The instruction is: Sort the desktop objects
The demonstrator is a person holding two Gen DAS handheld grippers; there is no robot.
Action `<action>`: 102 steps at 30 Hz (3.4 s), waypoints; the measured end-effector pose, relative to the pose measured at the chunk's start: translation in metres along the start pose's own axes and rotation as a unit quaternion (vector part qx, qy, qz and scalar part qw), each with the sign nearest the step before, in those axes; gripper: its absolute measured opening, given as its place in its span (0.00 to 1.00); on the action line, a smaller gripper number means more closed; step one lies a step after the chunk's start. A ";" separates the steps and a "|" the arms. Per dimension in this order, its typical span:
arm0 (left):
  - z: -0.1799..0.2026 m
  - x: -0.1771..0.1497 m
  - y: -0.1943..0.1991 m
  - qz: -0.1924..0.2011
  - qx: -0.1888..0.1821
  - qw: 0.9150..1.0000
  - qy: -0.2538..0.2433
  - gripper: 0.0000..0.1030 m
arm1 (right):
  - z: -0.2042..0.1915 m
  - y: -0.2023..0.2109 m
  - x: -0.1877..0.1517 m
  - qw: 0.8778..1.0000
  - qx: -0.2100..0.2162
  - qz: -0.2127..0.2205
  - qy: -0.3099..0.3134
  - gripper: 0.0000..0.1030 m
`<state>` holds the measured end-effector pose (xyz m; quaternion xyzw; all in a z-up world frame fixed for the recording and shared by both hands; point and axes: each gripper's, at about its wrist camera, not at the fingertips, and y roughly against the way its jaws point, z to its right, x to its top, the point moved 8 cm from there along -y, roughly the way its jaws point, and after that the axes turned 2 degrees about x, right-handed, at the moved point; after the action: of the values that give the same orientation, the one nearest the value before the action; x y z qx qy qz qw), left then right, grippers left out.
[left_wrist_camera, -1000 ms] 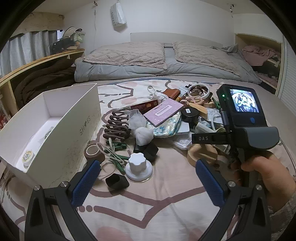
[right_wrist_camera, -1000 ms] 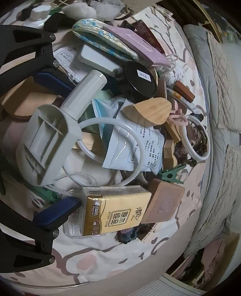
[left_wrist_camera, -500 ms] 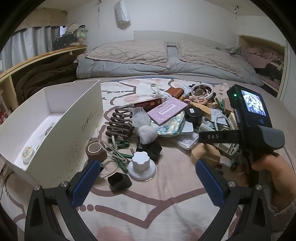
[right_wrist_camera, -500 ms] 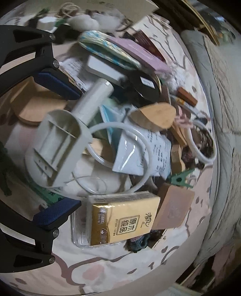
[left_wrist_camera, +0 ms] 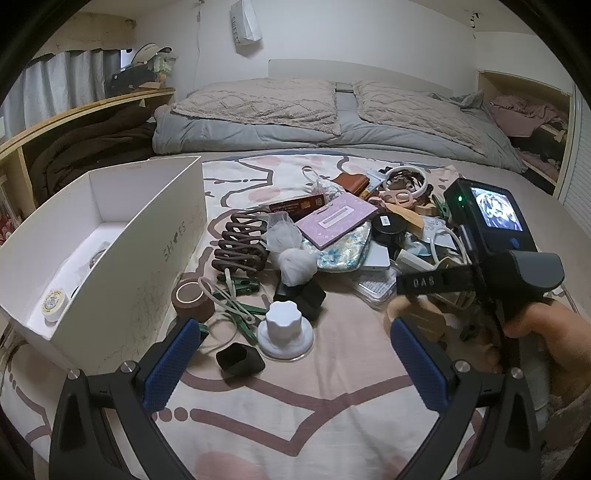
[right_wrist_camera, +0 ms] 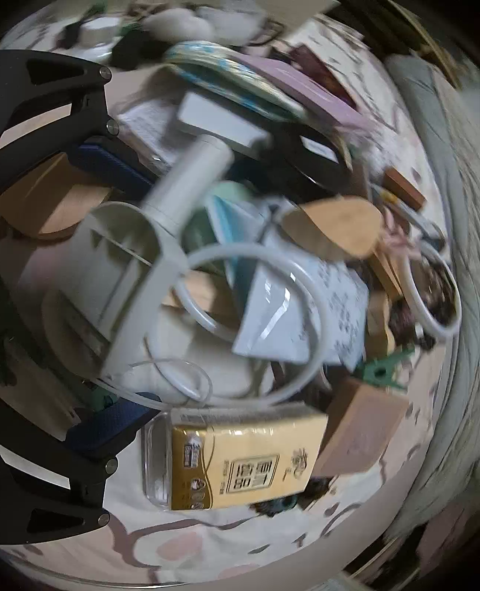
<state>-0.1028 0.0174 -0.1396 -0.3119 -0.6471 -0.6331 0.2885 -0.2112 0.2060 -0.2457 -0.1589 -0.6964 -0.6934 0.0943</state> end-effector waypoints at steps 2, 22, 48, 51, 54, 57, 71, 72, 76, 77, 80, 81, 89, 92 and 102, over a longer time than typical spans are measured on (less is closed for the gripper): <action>0.000 0.000 0.000 0.000 0.000 1.000 0.000 1.00 | -0.002 0.002 -0.004 1.000 0.007 -0.007 0.016 1.00; 0.009 -0.001 0.000 0.000 -0.009 1.000 -0.010 1.00 | -0.003 0.025 -0.048 0.995 0.074 0.016 0.062 1.00; 0.078 -0.030 -0.015 -0.038 -0.107 0.993 -0.022 1.00 | 0.099 0.047 -0.059 0.997 -0.011 0.058 -0.056 1.00; 0.086 -0.037 -0.021 -0.051 -0.115 0.992 -0.024 1.00 | 0.102 0.051 -0.058 0.995 0.014 0.067 -0.068 1.00; 0.093 -0.043 -0.023 -0.060 -0.123 0.990 -0.028 1.00 | 0.101 0.059 -0.060 0.993 0.052 0.075 -0.073 1.00; 0.101 -0.048 -0.026 -0.065 -0.124 0.989 -0.036 1.00 | 0.096 0.063 -0.056 0.991 0.074 0.084 -0.070 1.00; 0.107 -0.065 -0.040 -0.086 -0.095 0.989 -0.076 1.00 | 0.092 0.053 -0.060 0.995 0.048 0.063 -0.059 1.00; 0.107 -0.065 -0.040 -0.087 -0.095 0.989 -0.075 1.00 | 0.092 0.051 -0.061 0.996 0.043 0.060 -0.056 1.00; 0.103 -0.065 -0.037 -0.090 -0.096 0.989 -0.071 1.00 | 0.090 0.045 -0.064 0.998 0.018 0.047 -0.031 1.00; 0.102 -0.065 -0.036 -0.090 -0.095 0.989 -0.071 1.00 | 0.088 0.044 -0.064 0.999 0.012 0.045 -0.022 1.00; 0.099 -0.066 -0.036 -0.091 -0.091 0.989 -0.072 1.00 | 0.083 0.043 -0.067 0.999 0.009 0.041 -0.003 1.00; 0.098 -0.066 -0.036 -0.091 -0.090 0.989 -0.073 1.00 | 0.081 0.043 -0.067 0.999 0.017 0.040 -0.001 1.00; 0.089 -0.067 -0.036 -0.093 -0.068 0.990 -0.085 1.00 | 0.080 0.043 -0.069 0.999 0.018 0.038 0.010 1.00; 0.084 -0.067 -0.035 -0.092 -0.060 0.990 -0.086 1.00 | 0.080 0.043 -0.070 0.999 0.019 0.038 0.011 1.00; 0.058 -0.071 -0.032 -0.097 -0.041 0.992 -0.063 1.00 | 0.077 0.049 -0.076 0.999 0.023 0.042 0.021 1.00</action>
<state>-0.0806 0.0728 -0.2161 -0.2990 -0.6644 -0.6632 0.1713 -0.1167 0.2751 -0.2283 -0.1710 -0.7027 -0.6760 0.1413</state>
